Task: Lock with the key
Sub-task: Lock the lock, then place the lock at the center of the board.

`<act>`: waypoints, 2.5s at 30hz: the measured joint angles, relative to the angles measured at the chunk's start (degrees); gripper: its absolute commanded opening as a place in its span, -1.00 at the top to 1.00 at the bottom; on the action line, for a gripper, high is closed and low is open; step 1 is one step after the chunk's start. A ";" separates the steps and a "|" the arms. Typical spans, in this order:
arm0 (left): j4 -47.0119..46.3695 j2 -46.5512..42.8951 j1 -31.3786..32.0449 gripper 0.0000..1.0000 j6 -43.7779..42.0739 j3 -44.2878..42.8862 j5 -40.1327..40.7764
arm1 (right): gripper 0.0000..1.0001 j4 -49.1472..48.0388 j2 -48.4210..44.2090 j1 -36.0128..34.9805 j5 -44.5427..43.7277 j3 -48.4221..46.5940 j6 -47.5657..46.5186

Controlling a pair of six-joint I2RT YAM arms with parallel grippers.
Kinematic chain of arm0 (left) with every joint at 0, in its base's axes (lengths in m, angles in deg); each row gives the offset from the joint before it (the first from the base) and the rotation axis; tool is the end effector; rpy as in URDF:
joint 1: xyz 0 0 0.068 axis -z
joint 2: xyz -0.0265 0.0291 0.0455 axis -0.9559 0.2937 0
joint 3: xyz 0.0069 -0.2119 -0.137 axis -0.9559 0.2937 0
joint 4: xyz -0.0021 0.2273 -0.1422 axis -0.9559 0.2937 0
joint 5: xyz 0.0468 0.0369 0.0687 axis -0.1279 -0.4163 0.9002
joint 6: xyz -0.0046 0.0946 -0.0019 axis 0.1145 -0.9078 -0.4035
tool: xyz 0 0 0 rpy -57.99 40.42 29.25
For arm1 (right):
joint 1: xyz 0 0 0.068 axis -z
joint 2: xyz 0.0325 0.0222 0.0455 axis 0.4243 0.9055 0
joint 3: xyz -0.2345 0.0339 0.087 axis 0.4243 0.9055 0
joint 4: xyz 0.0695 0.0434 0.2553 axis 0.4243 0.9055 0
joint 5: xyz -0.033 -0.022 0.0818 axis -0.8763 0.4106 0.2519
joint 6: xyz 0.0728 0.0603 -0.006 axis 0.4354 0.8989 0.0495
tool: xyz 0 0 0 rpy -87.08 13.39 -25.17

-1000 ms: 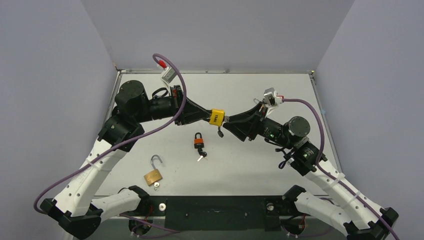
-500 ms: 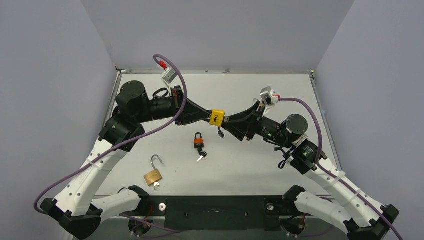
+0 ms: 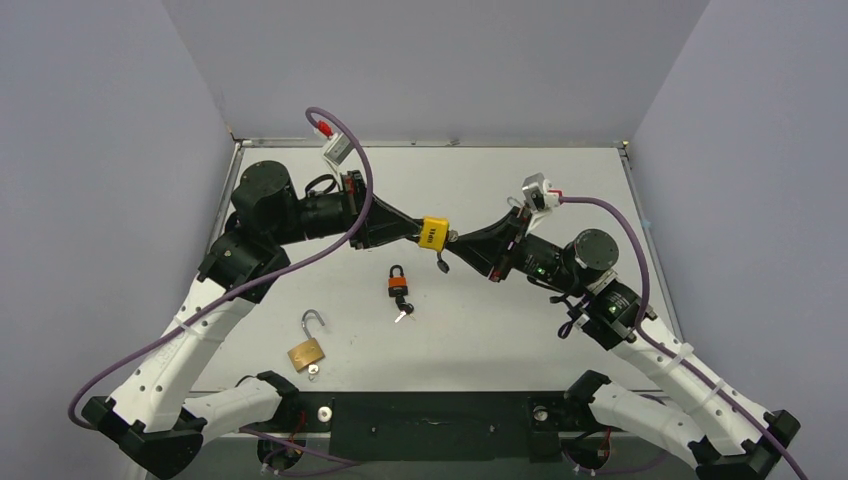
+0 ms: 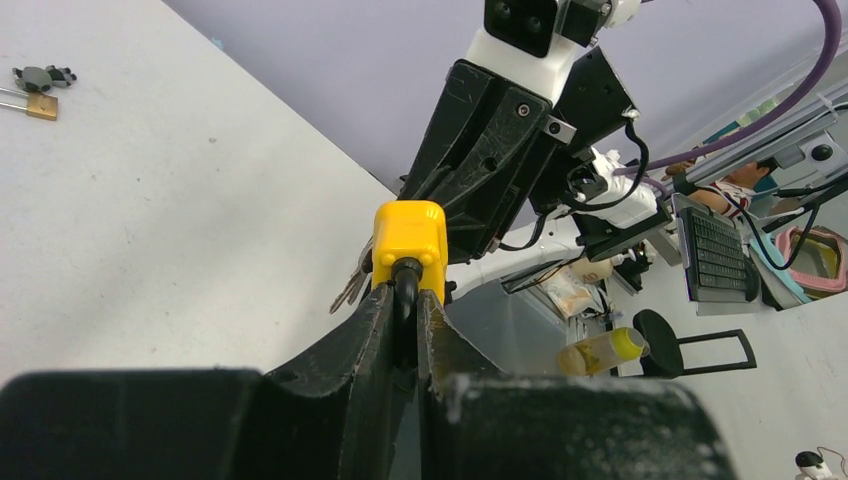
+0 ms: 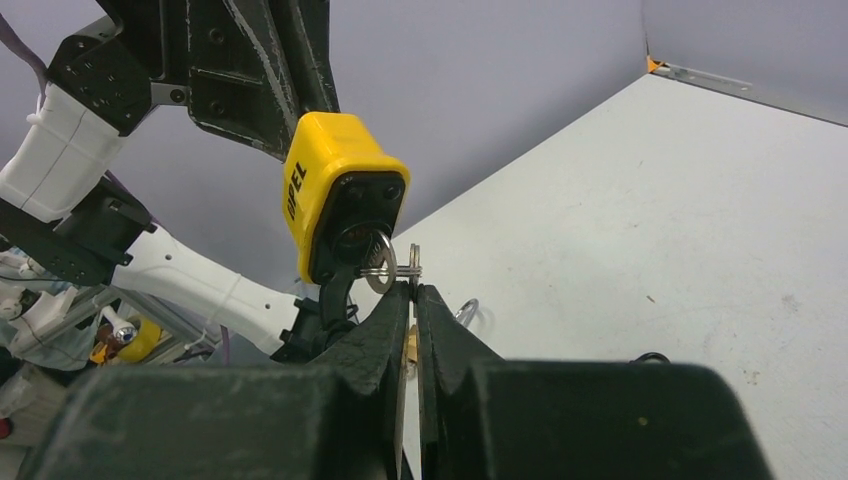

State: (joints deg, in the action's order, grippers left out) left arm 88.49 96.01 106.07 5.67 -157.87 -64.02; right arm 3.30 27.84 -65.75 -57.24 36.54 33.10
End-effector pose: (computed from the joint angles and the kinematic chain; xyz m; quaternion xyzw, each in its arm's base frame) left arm 0.1948 -0.1957 0.4493 0.2096 0.6792 -0.5960 0.3734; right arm 0.1669 0.1994 0.3864 -0.2417 0.6191 0.5670 0.4866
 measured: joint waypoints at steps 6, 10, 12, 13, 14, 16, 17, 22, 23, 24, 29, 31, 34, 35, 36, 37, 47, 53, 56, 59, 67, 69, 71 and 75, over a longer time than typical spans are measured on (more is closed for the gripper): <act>-0.42 0.17 -1.14 1.00 0.68 0.00 0.02 | 1.00 1.99 -2.03 -0.02 -1.81 0.07 -0.76; -0.44 0.61 -2.05 1.00 1.18 -0.07 0.04 | 1.00 3.93 -4.79 -0.02 -4.57 0.66 -1.99; -0.44 0.96 -2.47 1.00 1.31 -0.33 -0.04 | 1.00 4.63 -5.81 -0.02 -5.84 1.01 -2.64; -0.42 1.20 -2.58 1.00 1.40 -0.44 -0.26 | 1.00 4.92 -6.23 -0.02 -6.43 1.16 -2.89; -0.39 1.46 -2.58 1.00 1.46 -0.57 -0.50 | 1.00 5.29 -6.51 -0.02 -6.82 1.31 -3.04; -0.42 1.97 -2.69 1.00 1.49 -0.85 -1.22 | 1.00 5.86 -7.02 -0.20 -7.52 1.75 -3.34; -0.39 2.19 -2.95 1.00 1.51 -0.96 -1.64 | 1.00 6.36 -7.34 -0.28 -7.93 2.12 -3.50; -0.44 2.89 -4.66 1.00 0.79 -1.92 -3.34 | 1.00 9.97 -9.18 -0.28 -9.90 3.69 -4.50; -0.46 2.93 -4.98 1.00 0.52 -2.21 -3.65 | 1.00 10.82 -9.57 -0.28 -10.43 3.89 -4.72; -0.44 2.93 -5.29 1.00 0.20 -2.45 -3.98 | 1.00 11.65 -9.94 -0.28 -10.93 4.07 -4.94; -0.55 3.13 -5.70 1.00 -0.74 -2.84 -4.50 | 1.00 14.53 -10.64 -0.24 -14.19 4.28 -5.64; -0.57 3.74 -5.70 1.00 -0.94 -2.75 -3.43 | 1.00 15.74 -10.40 -0.11 -16.98 4.28 -5.51; -2.01 5.44 -4.87 1.00 -1.25 -0.98 0.63 | 1.00 16.83 -8.48 1.81 -21.16 4.26 -4.48; -2.51 6.60 -4.26 1.00 -1.51 -0.20 2.45 | 1.00 16.98 -7.08 3.13 -22.18 4.26 -3.85; -2.91 8.04 -3.37 1.00 -1.75 0.52 4.68 | 1.00 17.25 -5.27 4.57 -23.21 4.26 -3.15; -3.13 9.55 -2.97 1.00 -1.92 1.05 6.51 | 1.00 17.35 -3.56 5.75 -23.69 4.26 -2.58; -6.71 35.08 2.78 1.00 -0.70 1.42 22.82 | 1.00 19.56 18.60 11.87 -32.00 3.45 2.05; -9.20 49.13 2.86 1.00 1.99 -3.85 25.35 | 1.00 18.71 29.44 13.75 -33.97 0.85 3.98; -11.85 54.77 2.99 1.00 4.39 -6.27 25.18 | 1.00 18.73 33.75 14.21 -34.45 -0.48 4.66; -13.75 58.97 3.10 1.00 6.23 -8.13 24.76 | 1.00 18.75 37.44 14.47 -35.06 -2.23 4.85; -16.76 65.31 2.54 1.00 10.84 -10.86 21.38 | 1.00 19.10 44.94 15.10 -36.94 -6.93 4.85; -17.18 65.59 2.12 0.91 11.91 -10.93 20.70 | 1.00 19.26 46.88 15.52 -37.29 -7.82 4.85; -17.25 65.70 1.75 0.72 12.59 -10.93 20.50 | 1.00 19.47 48.70 15.93 -37.53 -8.66 4.83; -16.61 65.77 1.07 0.19 12.92 -10.95 20.79 | 1.00 20.04 51.87 16.26 -37.57 -10.43 4.79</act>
State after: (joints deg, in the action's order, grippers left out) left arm 71.88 161.78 107.14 18.58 -168.82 -43.23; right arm 23.34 79.71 -49.49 -94.82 26.12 37.89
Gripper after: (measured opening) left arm 0.254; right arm 0.007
